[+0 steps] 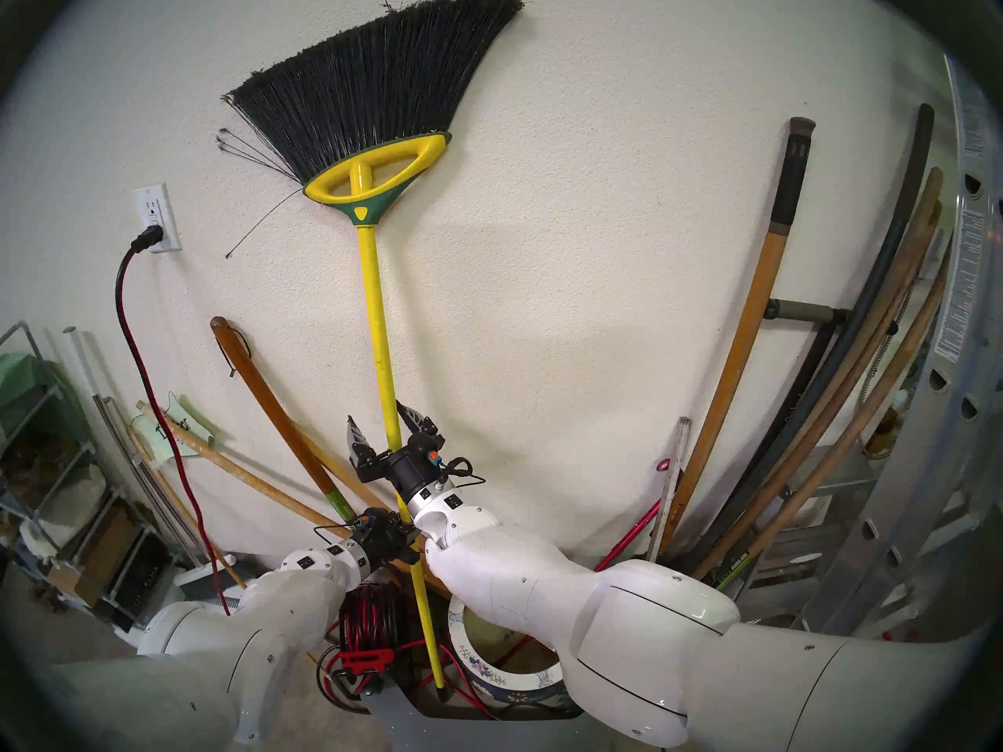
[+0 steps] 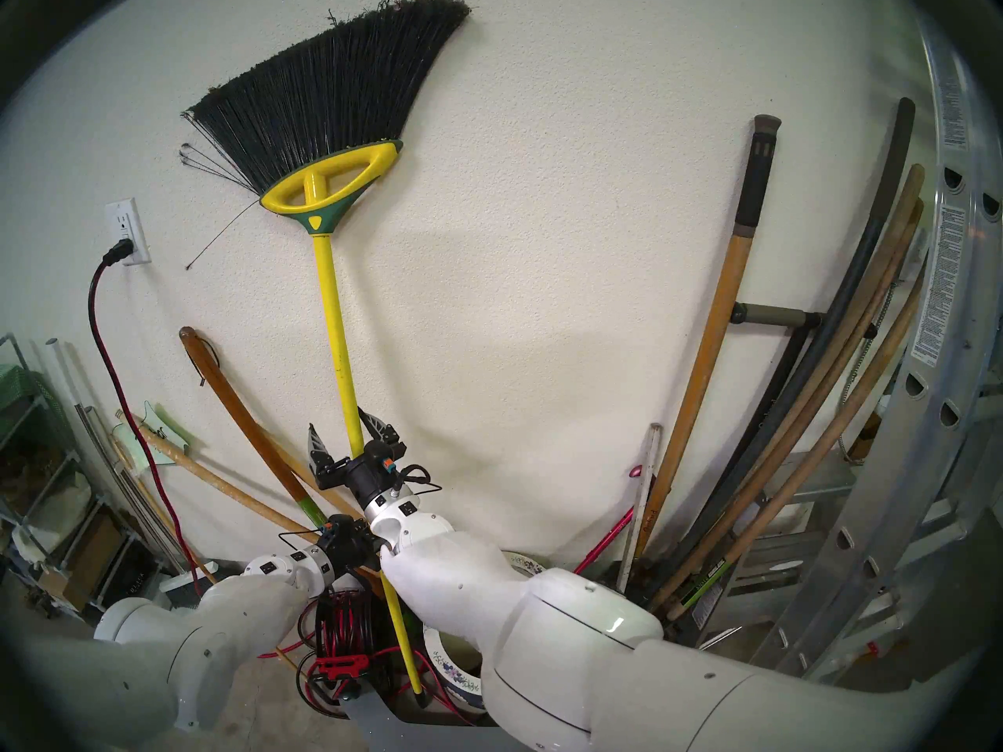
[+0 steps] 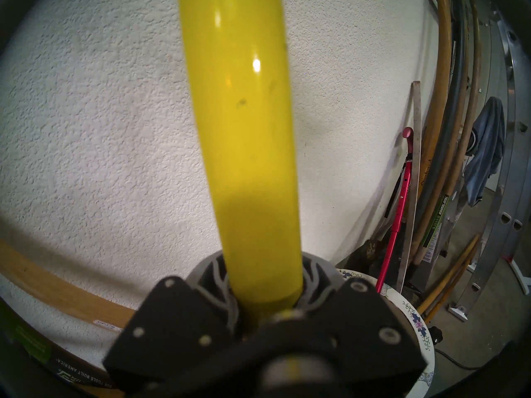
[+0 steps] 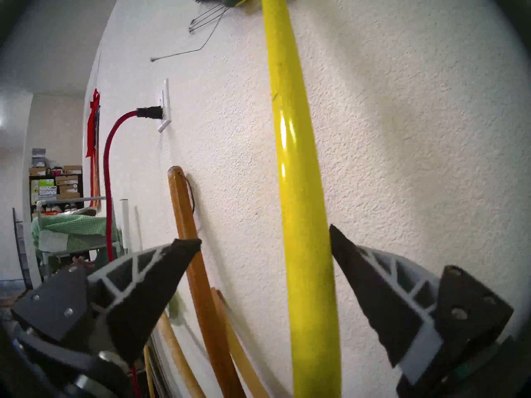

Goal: Take wooden sticks or brooms out of the pot

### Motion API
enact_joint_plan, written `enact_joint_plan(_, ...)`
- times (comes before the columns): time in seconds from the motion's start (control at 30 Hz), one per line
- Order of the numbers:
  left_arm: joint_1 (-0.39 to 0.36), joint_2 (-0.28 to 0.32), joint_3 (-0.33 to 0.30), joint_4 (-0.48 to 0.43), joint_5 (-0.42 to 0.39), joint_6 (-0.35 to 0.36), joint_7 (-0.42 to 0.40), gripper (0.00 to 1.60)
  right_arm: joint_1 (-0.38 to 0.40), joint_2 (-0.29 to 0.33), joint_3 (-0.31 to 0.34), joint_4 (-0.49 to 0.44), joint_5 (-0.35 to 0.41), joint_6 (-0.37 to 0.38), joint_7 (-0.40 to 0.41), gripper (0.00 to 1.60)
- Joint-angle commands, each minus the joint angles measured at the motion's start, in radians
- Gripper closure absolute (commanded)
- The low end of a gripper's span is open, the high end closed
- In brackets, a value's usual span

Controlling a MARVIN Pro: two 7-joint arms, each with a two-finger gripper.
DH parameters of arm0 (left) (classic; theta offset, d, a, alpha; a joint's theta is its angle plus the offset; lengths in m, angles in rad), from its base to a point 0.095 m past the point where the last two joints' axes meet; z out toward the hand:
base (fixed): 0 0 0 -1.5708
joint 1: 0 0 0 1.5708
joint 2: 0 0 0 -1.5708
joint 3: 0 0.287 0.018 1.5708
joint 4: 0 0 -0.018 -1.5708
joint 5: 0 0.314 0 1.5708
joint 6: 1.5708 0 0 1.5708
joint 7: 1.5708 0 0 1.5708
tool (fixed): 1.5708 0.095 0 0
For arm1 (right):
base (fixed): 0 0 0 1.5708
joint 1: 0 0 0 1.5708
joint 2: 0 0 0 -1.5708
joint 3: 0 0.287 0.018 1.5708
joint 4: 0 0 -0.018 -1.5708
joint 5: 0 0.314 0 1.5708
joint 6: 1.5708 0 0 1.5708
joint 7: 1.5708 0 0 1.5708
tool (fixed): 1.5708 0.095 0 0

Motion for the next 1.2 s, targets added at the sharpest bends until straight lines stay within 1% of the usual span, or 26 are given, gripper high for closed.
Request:
enact_joint_plan(0.0, -0.051, -0.003, -0.009, 0.040, 0.002, 0.004, 0.067, 1.60, -0.018, -0.016, 0.002, 0.004, 0.004, -0.064, 0.031, 0.00)
enact_joint_plan(0.2, -0.064, -0.006, -0.015, 0.062, 0.011, -0.006, 0.065, 1.60, -0.019, -0.011, 0.007, -0.007, -0.010, -0.069, 0.018, 0.00)
enact_joint_plan(0.53, -0.076, -0.009, -0.026, 0.082, 0.020, -0.016, 0.054, 1.60, -0.023, 0.017, 0.054, -0.064, -0.026, -0.069, -0.036, 0.00)
enact_joint_plan(0.73, -0.082, -0.010, -0.030, 0.091, 0.024, -0.020, 0.048, 1.60, -0.026, 0.044, 0.081, -0.109, -0.056, -0.069, -0.064, 0.00)
enact_joint_plan(0.93, -0.089, -0.015, -0.033, 0.099, 0.027, -0.023, 0.044, 1.60, -0.037, 0.074, 0.098, -0.168, -0.104, -0.069, -0.082, 0.00)
enact_joint_plan(1.17, -0.098, -0.024, -0.034, 0.103, 0.032, -0.024, 0.042, 1.60, -0.064, 0.107, 0.134, -0.278, -0.142, -0.069, -0.090, 0.00)
